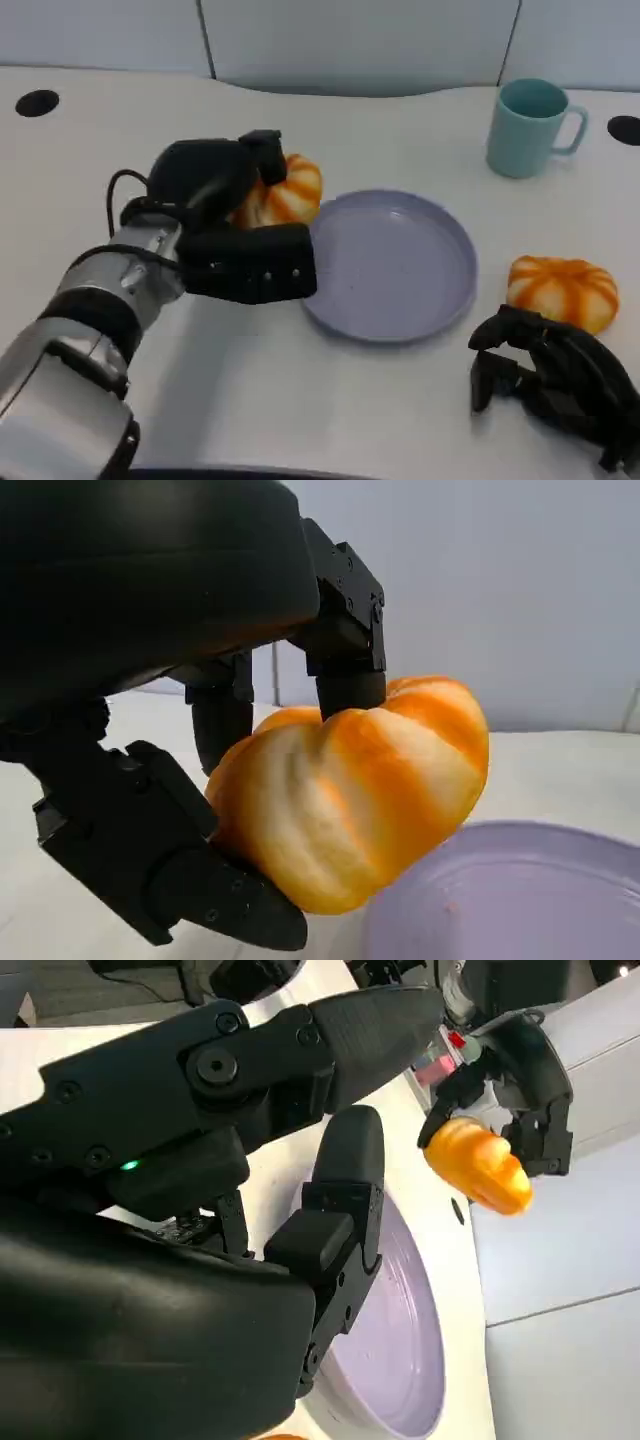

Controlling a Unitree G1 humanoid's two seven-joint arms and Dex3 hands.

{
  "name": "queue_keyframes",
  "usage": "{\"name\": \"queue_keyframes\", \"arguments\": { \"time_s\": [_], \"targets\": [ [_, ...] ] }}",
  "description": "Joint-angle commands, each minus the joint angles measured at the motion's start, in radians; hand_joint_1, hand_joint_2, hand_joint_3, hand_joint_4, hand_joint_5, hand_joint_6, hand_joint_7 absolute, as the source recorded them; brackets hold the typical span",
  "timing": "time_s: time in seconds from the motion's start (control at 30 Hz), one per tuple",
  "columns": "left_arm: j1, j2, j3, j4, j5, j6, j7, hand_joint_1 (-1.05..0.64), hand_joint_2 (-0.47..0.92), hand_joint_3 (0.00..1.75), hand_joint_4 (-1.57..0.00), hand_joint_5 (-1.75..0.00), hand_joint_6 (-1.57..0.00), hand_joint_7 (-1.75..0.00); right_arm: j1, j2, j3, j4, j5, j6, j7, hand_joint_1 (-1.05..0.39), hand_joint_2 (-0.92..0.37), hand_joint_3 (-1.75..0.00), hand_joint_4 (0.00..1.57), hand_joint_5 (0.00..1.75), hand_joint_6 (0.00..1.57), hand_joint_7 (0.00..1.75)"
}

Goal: Grasp the bread from the table and place it into the plate.

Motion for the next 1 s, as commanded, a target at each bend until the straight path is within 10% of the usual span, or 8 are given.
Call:
{"name": "queue_keyframes", "arguments": {
  "time_s": [0.03,0.17,0.5,0.7,0.83,1.0],
  "targets": [
    [-0.051,-0.012,-0.044,-0.010,0.045,-0.032,0.036,-0.21,0.75,0.48,-0.85,-1.75,-0.62,-1.75,0.030,0.003,0.007,0.030,-0.020,0.015,-0.014,-0.52,-0.92,-0.11,0.55,1.73,0.74,0.98],
    [-0.061,-0.035,-0.064,-0.002,0.062,-0.036,0.031,-0.22,0.64,0.69,-0.88,-1.75,-0.64,-1.75,0.026,0.003,0.003,0.040,-0.014,0.018,-0.006,-0.49,-0.92,-0.11,0.54,1.73,0.74,0.97],
    [-0.083,-0.095,-0.113,0.009,0.101,-0.037,0.039,-0.32,0.63,0.60,-0.89,-1.75,-0.61,-1.66,0.023,0.005,0.002,0.042,-0.013,0.033,0.002,-0.52,-0.92,-0.10,0.56,1.68,0.76,0.94],
    [-0.092,-0.108,-0.140,0.017,0.115,-0.045,0.031,-0.40,0.80,0.22,-0.86,-1.75,-0.85,-0.79,0.012,0.015,-0.003,0.062,-0.013,0.023,-0.002,-0.53,-0.92,-0.06,0.61,1.61,0.79,0.90],
    [-0.097,-0.118,-0.169,0.027,0.143,-0.034,0.025,-0.35,0.85,0.14,-0.86,-1.75,-0.75,-1.17,0.013,0.019,-0.005,0.053,-0.004,0.034,0.006,-0.51,-0.92,-0.06,0.62,1.61,0.79,0.90],
    [-0.106,-0.128,-0.184,0.036,0.149,-0.013,0.002,-0.40,0.87,0.08,-0.84,-1.75,-0.78,-0.94,0.015,0.021,-0.009,0.052,0.001,0.037,0.016,-0.51,-0.92,-0.06,0.61,1.63,0.79,0.90]
  ]
}}
